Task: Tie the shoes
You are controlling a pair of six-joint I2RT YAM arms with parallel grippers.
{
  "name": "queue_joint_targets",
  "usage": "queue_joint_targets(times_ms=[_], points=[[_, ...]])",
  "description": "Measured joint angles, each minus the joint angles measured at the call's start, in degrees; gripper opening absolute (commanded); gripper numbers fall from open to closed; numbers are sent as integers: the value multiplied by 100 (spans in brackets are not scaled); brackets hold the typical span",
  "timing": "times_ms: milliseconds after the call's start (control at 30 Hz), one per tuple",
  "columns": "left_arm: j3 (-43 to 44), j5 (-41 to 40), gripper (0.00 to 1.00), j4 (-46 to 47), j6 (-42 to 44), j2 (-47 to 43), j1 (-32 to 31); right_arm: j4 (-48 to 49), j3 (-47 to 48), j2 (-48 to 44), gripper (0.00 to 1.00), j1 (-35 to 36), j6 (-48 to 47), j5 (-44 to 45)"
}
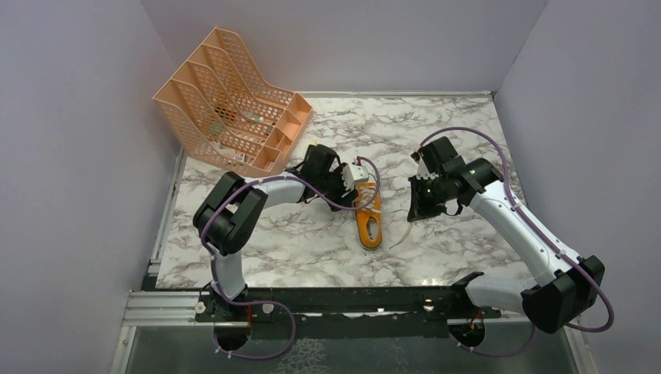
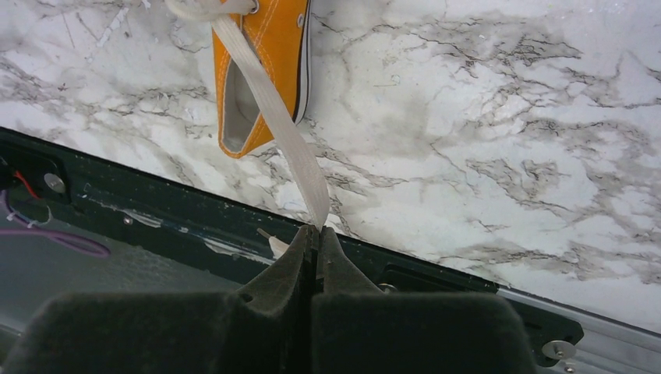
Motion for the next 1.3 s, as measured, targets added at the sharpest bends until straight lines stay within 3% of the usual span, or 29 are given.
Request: queue_joint_targets(times_ms=[267,333,433,500,700,1033,1300], points=[[50,155,52,-612,76,52,-94,0,2,-81,1,0,-2,-31],[-52,164,38,-496,-13,11,-103,9,-2,-107,1,0,-2,-31],[-210,162,8,-323,-271,-66,-103,79,-72,-162,1,0,4,-31],[-221,109,0,-267,-514,-66,-105,94,-111,-175,1,0,35,-20],[-544,-393,0,-275,-1397,-400,-122,98,-118,-192,0,0,330,396],[-1517,-1082,0,-1150,-3873,-2365,-227,-79,-498,-400,1,-31,1473,2135],[-1528,-1834,0,-2142,-4592,-2487,-251,186,-590,439,1,-501,1495,3029]])
